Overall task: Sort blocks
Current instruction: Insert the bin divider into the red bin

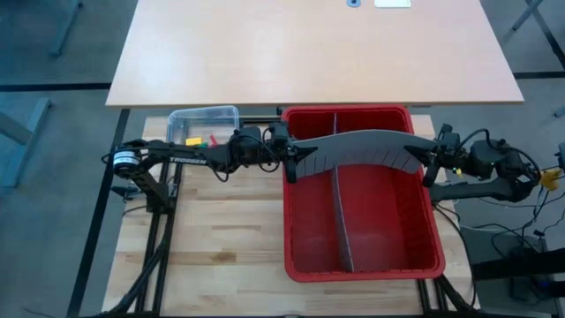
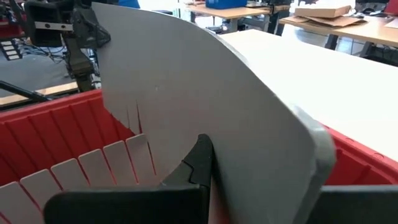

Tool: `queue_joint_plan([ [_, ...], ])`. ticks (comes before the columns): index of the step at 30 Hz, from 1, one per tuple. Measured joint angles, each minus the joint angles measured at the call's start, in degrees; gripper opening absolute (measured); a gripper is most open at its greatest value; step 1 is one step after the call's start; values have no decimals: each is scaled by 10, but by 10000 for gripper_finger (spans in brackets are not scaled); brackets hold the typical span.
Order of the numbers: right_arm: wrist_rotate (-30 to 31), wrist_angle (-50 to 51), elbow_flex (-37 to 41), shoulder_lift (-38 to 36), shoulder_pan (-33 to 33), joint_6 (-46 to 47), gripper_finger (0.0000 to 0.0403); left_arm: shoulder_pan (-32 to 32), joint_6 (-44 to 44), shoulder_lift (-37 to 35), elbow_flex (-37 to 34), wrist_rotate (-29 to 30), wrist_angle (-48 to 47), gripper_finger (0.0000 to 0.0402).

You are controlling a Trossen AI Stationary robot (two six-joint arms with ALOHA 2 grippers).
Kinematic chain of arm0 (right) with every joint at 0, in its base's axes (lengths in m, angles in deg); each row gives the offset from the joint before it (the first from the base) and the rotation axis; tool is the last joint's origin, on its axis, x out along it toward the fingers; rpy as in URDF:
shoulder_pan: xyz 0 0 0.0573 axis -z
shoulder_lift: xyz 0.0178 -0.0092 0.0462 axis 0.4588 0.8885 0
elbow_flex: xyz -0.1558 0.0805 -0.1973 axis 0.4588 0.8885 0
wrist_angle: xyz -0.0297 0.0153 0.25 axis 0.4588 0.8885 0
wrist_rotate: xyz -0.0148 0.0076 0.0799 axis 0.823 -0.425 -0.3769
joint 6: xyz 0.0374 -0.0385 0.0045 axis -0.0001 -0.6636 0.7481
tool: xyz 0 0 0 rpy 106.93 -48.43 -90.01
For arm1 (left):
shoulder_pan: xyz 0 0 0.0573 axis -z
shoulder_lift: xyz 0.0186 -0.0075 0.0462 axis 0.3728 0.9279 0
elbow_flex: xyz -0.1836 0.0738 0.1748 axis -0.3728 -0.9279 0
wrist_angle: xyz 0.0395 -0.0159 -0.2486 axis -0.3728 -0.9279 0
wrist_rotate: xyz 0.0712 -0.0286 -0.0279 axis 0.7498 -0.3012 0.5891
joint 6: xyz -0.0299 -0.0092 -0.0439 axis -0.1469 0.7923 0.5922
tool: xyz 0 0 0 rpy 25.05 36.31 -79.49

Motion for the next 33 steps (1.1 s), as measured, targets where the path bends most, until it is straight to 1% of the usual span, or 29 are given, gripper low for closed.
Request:
queue_joint_plan([
  [10, -22, -1, -19, 1, 0, 1, 0, 0, -4, -11, 0, -4, -5, 0],
  [17, -43, 8, -20, 1, 0, 15, 0, 0, -2, -15, 0, -5, -68, 0],
  [28, -35, 21, -21, 2, 0, 5, 0, 0, -5, -28, 0, -11, -83, 0],
  [33, -42, 1, -18, 10, 0, 1, 0, 0, -6, -33, 0, -11, -82, 0],
])
